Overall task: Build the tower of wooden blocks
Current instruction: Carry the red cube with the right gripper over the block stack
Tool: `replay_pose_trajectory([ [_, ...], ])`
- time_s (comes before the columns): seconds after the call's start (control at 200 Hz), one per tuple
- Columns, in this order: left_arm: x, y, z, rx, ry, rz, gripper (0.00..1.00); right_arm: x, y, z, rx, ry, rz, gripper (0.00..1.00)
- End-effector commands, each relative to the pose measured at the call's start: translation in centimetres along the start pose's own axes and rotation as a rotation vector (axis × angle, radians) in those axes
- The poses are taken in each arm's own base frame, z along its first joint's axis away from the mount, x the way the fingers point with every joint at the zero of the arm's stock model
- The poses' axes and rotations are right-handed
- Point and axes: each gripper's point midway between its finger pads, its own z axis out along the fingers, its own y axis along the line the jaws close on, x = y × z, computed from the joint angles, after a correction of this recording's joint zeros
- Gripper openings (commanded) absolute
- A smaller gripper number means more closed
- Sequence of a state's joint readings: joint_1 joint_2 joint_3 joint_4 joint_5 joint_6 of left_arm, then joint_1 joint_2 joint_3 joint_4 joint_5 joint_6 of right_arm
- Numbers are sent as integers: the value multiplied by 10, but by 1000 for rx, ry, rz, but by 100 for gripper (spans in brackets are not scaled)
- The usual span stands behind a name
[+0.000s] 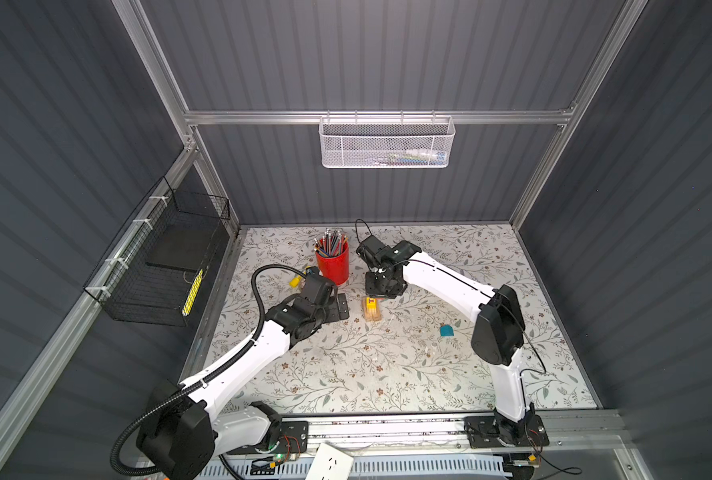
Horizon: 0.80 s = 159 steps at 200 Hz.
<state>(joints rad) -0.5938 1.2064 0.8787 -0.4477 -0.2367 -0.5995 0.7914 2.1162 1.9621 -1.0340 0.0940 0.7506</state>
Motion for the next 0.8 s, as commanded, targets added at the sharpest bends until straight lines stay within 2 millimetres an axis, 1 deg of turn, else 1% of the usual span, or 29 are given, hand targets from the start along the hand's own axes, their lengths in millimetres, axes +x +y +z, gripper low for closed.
replay_pose_trajectory([
  [0.0,-4,12,-6,-40,-29,-32,100,0,-1,4,54,1,8,32],
  [0.135,-5,18,-9,-56,-37,-43,100,-3,-4,15,91,-2,1,32],
  [0.275,-5,21,-10,-71,-40,-45,100,0,-1,23,106,12,-14,34],
  [0.39,-6,25,-11,-84,-43,-49,100,0,-2,27,118,11,-13,34],
  [0.585,-6,28,-12,-95,-49,-60,100,-1,4,35,112,15,-20,34],
  [0.79,-7,30,-13,-101,-53,-65,100,-1,5,42,123,18,-23,34],
])
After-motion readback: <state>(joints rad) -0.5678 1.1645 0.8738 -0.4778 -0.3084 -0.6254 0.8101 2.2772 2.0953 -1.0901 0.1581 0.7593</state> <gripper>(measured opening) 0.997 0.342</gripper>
